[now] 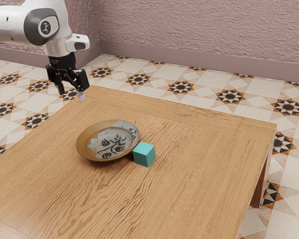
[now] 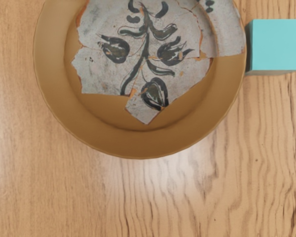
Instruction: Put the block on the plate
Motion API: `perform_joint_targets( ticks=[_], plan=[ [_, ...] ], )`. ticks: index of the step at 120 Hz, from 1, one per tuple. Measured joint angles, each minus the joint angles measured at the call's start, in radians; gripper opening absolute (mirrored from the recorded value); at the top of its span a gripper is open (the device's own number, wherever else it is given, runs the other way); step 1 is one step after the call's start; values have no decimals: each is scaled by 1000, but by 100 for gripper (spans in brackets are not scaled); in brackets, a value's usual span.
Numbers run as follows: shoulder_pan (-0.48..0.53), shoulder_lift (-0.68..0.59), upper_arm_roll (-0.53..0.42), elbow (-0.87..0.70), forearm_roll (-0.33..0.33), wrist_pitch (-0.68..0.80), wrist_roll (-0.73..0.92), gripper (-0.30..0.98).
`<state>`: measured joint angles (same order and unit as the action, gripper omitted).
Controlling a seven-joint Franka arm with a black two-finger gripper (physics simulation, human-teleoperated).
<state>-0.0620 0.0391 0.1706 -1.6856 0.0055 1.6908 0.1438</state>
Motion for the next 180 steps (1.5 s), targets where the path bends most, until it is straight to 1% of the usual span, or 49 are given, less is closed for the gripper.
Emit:
perform_joint_targets(
  ticks=[19,29,50,62,76,86,99,110,119,128,139,161,172,180],
  plan=[
    [-10,8,6,-1,1,6,9,69],
    [-31,23,8,-1,2,14,-11,69],
    [-134,87,10,1,2,47,-144,69],
    [-161,131,9,4,-9,75,-239,69],
    [-194,156,18,10,-28,94,-363,69],
    [-265,173,77,12,-47,102,-463,69],
    [-364,211,177,20,-105,109,-613,69],
    [-429,285,257,63,-178,113,-743,69],
    [-458,345,288,96,-226,125,-850,69],
    [-467,376,296,105,-254,148,-957,69],
    [-470,426,297,135,-270,174,-1088,69],
    [-471,540,299,226,-279,199,-1327,69],
    [-471,560,301,232,-274,233,-1427,69],
    [-473,557,301,207,-268,269,-1491,69]
  ],
)
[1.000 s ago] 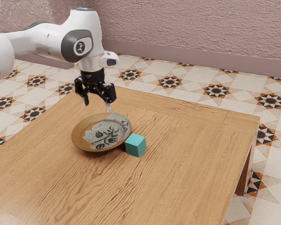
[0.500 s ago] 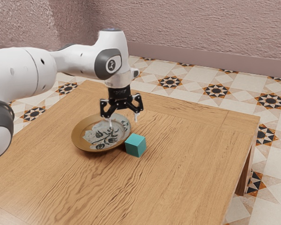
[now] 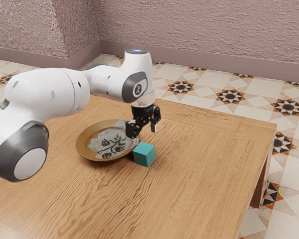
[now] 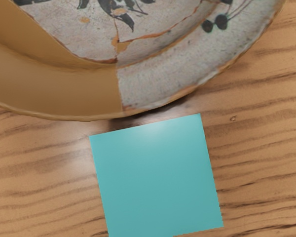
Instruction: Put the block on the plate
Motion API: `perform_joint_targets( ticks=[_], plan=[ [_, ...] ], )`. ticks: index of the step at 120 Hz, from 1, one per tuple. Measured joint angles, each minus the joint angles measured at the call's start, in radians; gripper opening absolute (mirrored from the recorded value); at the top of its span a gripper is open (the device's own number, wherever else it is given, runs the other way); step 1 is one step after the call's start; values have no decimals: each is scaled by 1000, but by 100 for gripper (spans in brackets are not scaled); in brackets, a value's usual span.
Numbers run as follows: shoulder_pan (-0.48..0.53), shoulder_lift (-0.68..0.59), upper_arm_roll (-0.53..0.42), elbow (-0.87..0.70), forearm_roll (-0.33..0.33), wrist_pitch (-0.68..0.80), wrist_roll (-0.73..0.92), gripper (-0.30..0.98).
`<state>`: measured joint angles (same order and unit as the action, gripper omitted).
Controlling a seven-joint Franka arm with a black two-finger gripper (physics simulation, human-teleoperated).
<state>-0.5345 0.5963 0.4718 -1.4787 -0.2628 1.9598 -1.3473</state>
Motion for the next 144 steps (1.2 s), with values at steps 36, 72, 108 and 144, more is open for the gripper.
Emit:
perform_joint_targets(
  ticks=[36,72,108,144],
  plan=[
    [4,-5,-17,-94,15,134,-215,69],
    [84,27,-98,-90,37,192,-318,69],
    [130,54,-156,-88,76,207,-345,69],
    [134,61,-163,-98,80,218,-364,58]
  ],
)
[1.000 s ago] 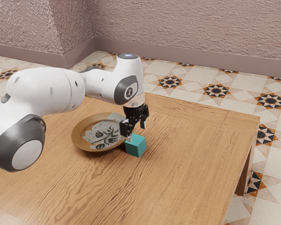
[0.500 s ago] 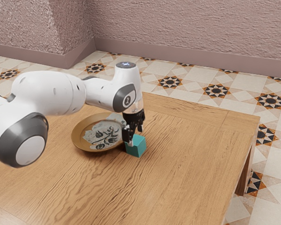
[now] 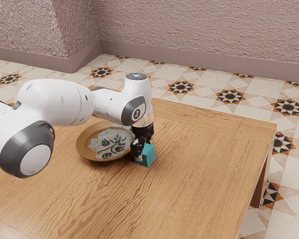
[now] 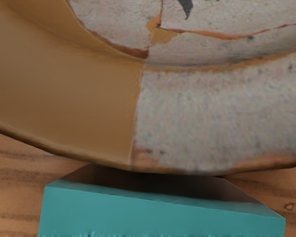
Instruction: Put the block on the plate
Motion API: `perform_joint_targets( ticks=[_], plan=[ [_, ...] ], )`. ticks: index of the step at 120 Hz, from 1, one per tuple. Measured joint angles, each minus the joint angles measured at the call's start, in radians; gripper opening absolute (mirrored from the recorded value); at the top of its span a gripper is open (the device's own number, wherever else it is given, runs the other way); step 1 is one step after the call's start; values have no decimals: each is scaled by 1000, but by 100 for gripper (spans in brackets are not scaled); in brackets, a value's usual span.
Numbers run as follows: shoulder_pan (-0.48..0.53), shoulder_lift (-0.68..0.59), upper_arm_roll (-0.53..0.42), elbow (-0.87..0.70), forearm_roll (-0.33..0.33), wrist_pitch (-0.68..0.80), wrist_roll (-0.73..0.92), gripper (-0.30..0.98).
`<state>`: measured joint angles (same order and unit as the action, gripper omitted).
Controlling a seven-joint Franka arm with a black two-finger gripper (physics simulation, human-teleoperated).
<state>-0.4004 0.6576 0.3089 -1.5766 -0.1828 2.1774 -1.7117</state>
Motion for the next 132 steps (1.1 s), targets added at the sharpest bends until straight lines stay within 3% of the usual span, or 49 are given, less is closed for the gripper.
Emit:
perform_joint_targets(
  ticks=[21,88,132],
  plan=[
    [0,0,-8,1,-1,-2,-9,45],
    [2,-54,-32,-8,-2,-18,-20,41],
    [136,-175,-58,-42,2,-20,-19,39]
  ],
)
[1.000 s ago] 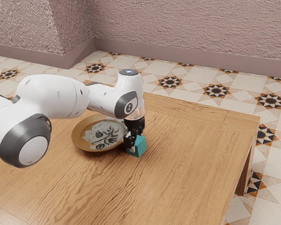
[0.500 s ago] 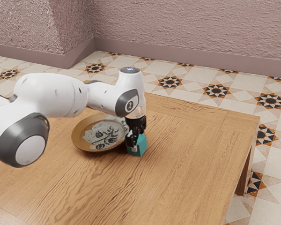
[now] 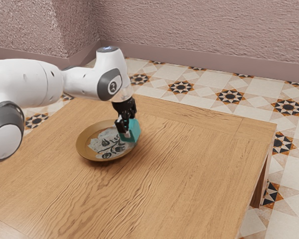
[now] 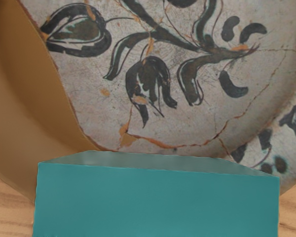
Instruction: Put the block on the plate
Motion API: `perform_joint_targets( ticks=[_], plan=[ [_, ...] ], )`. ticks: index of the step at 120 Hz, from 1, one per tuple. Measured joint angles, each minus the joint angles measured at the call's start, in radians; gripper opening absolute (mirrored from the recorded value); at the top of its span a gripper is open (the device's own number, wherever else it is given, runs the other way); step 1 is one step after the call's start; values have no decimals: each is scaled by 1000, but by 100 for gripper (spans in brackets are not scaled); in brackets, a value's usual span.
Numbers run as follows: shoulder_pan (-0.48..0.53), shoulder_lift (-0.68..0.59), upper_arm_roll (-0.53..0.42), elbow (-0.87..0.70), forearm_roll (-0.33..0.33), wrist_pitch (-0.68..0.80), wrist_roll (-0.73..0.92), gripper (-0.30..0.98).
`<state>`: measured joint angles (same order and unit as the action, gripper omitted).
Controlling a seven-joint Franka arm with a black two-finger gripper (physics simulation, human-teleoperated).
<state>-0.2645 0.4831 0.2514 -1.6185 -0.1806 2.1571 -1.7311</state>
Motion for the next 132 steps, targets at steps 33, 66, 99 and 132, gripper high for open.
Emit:
perform_joint_targets(
  ticks=[33,66,99,132],
  plan=[
    [131,20,-8,-28,33,4,3,39],
    [150,46,-14,-28,41,11,5,51],
    [144,-215,-43,-235,81,2,30,64],
    [199,-382,-52,-393,100,-24,312,67]
  ],
)
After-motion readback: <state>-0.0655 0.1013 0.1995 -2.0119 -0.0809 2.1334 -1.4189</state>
